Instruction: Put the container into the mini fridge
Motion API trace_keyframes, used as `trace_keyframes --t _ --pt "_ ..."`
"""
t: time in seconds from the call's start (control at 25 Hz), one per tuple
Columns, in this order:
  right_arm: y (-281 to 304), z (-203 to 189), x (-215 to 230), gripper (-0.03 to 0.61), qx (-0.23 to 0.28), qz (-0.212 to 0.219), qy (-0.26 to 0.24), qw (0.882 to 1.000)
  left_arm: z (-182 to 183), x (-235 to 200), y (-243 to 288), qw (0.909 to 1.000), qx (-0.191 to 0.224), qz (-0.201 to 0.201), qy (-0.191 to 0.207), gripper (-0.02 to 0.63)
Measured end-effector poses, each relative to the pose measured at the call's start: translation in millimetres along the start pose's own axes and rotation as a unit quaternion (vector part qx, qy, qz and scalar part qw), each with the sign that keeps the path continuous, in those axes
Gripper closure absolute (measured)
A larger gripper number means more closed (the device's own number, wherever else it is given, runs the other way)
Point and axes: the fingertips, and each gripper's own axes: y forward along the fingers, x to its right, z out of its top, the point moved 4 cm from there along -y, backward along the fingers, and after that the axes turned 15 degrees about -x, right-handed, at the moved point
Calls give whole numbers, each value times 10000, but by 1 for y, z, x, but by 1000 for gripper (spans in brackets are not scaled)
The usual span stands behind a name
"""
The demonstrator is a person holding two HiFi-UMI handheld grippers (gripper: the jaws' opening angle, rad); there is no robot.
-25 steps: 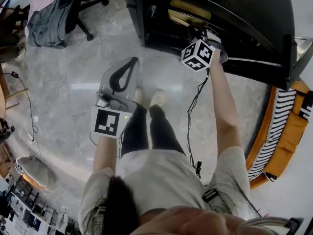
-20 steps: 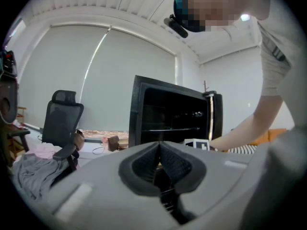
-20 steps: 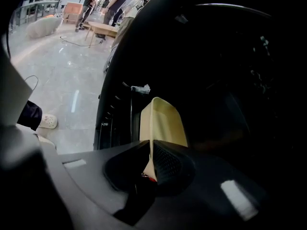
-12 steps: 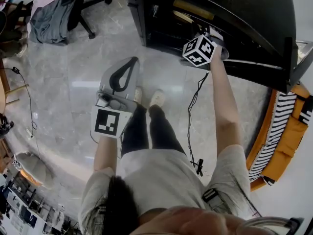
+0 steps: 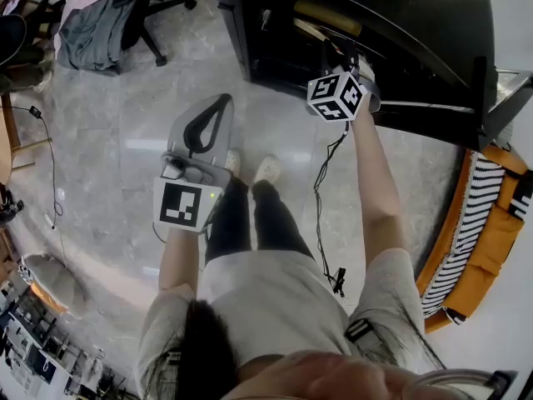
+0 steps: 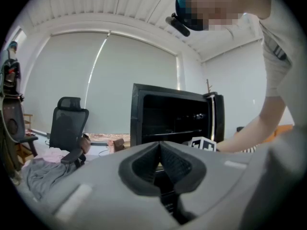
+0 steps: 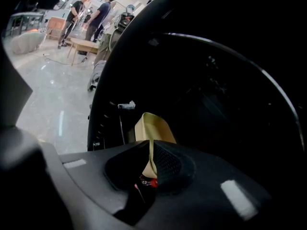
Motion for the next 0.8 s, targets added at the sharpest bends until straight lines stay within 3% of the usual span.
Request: trace_keyframes --t 0.16,0.36,0.8 --pt "-33 1 -1 578 360 247 829 9956 12 6 -8 9999 89 6 55 612" --pt "-84 1 -15 578 809 930 1666 9783 26 18 -14 9996 133 -124 210 611" --pt "-199 -13 -22 578 1467 951 3270 9287 48 39 -49 9965 353 -586 481 611"
